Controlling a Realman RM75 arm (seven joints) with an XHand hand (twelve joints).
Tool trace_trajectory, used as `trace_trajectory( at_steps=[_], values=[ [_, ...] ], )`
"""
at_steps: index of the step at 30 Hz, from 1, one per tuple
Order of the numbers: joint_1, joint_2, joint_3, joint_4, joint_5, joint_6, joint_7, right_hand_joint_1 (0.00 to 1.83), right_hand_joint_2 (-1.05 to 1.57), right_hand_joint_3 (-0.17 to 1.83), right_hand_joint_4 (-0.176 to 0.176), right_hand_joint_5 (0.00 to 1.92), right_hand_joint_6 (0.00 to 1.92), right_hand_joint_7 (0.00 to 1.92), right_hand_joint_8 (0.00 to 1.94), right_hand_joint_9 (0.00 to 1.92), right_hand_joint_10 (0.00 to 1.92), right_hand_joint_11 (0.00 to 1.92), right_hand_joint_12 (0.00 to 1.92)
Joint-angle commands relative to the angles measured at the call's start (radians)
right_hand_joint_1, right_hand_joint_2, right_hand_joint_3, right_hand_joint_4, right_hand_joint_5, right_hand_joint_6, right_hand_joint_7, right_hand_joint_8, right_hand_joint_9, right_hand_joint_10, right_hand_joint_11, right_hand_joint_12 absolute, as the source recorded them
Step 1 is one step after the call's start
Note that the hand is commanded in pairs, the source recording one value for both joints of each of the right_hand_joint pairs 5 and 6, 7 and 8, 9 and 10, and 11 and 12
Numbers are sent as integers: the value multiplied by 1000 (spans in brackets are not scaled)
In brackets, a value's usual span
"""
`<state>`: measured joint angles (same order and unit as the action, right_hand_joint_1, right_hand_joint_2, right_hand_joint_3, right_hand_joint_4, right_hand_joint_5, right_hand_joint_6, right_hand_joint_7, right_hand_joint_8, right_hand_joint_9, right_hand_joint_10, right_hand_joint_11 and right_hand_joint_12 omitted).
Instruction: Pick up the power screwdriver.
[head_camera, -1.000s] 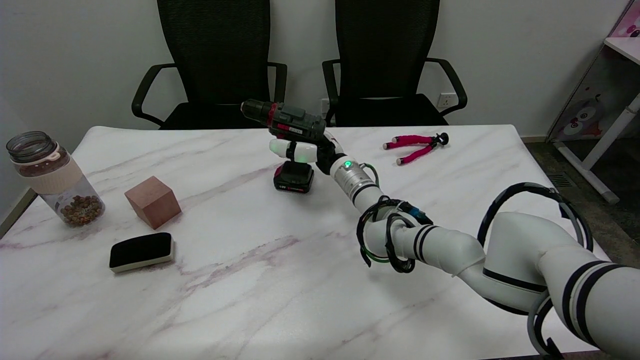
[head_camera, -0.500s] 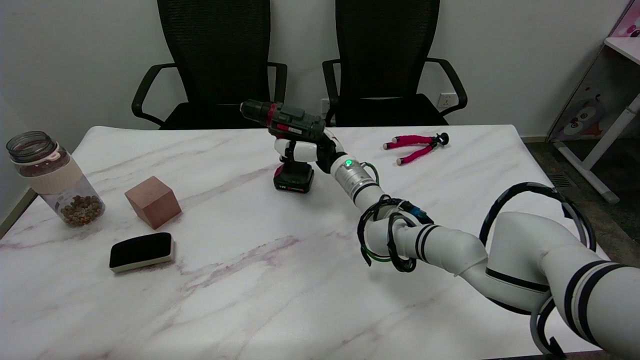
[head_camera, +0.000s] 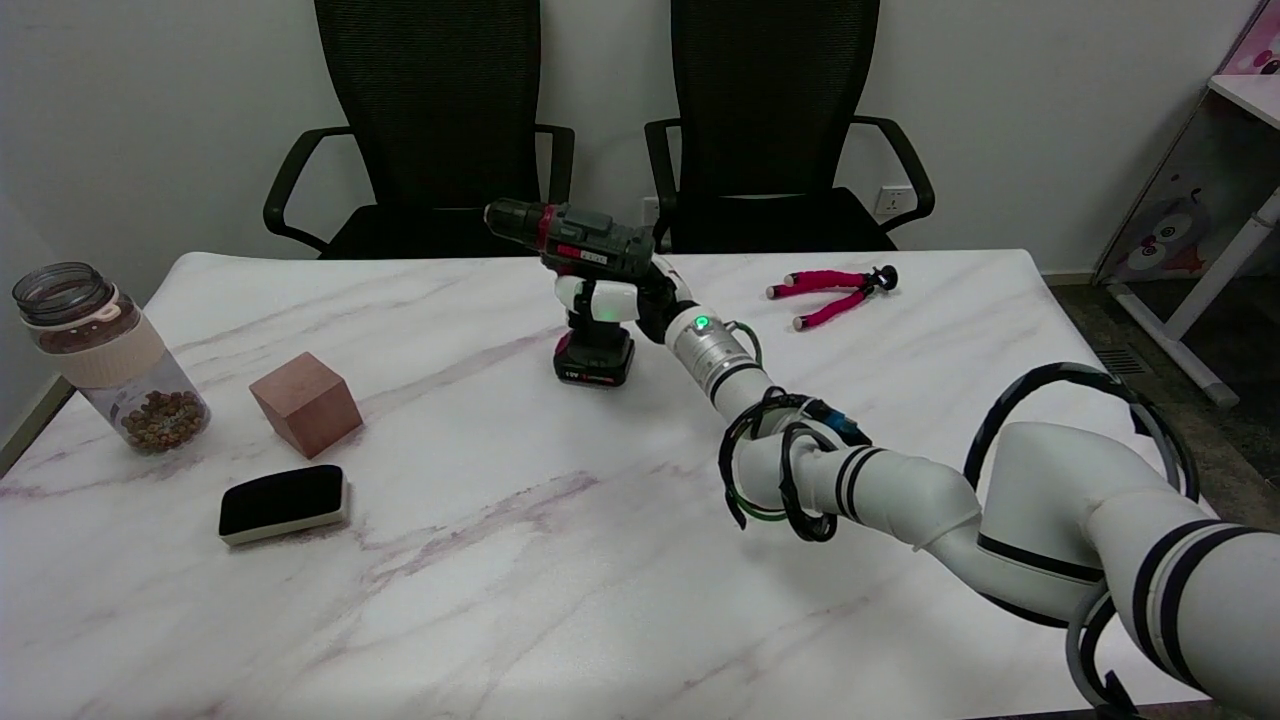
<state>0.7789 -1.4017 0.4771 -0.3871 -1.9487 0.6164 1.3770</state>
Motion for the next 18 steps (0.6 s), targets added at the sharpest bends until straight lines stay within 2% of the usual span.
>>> trace_trajectory(
  at_steps=[1, 3, 4, 7, 11, 18],
  values=[
    [0, 15, 0, -7, 4, 2, 1, 1141, 596, 1162, 146, 955, 955, 955, 955, 1359, 1359, 1081, 1081],
    [0, 15, 0, -7, 17, 2, 1, 1140, 610, 1168, 116, 989, 989, 989, 989, 1387, 1387, 1089, 1089],
    [-1, 15, 0, -7, 19, 2, 1, 1143, 624, 1166, 43, 1015, 1015, 1015, 1015, 1416, 1416, 1094, 1094],
    [-1, 17, 0, -6, 26, 2, 1, 1136, 657, 1175, 11, 1069, 1069, 1069, 1069, 1467, 1467, 1108, 1108],
    [-1, 17, 0, -4, 27, 2, 1, 1128, 707, 1179, -7, 1151, 1151, 1151, 1151, 1527, 1527, 1129, 1129],
    [-1, 17, 0, -4, 28, 2, 1, 1098, 853, 1137, -2, 1313, 1313, 1313, 1313, 1660, 1660, 1184, 1184]
  ],
)
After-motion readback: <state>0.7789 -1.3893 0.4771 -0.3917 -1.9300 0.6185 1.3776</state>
